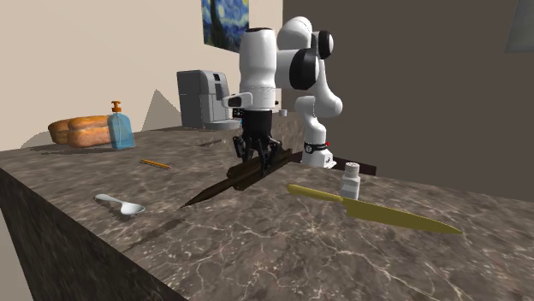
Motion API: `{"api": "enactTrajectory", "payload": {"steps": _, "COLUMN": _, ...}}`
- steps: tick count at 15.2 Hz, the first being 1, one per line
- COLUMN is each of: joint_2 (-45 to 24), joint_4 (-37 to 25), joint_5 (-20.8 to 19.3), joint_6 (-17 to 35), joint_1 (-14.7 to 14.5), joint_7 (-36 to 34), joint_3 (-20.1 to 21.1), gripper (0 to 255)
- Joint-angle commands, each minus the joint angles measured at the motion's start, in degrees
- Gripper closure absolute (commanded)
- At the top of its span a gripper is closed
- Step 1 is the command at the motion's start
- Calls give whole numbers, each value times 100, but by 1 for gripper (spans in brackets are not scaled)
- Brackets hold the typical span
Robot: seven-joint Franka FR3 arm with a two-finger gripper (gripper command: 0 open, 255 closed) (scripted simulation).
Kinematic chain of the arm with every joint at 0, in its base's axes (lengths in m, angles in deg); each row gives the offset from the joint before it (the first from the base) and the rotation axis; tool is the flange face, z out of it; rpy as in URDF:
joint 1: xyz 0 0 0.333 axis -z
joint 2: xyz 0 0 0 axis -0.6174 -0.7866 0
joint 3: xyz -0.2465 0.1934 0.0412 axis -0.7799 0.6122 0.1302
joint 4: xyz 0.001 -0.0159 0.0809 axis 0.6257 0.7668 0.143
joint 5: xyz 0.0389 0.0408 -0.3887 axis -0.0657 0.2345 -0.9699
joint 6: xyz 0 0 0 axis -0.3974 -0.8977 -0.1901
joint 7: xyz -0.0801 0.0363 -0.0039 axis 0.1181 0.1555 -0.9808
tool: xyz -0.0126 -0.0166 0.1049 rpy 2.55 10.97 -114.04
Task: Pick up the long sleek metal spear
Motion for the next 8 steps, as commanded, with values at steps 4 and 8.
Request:
{"api": "enactTrajectory", "payload": {"steps": 4, "joint_2": 148, "joint_4": -179, "joint_5": 37, "joint_6": -323, "joint_1": 6, "joint_7": 29, "joint_3": 17, "gripper": 255}}
{"api": "enactTrajectory", "payload": {"steps": 8, "joint_2": 203, "joint_4": -266, "joint_5": 51, "joint_6": -464, "joint_1": 8, "joint_7": 41, "joint_3": 23, "gripper": 255}}
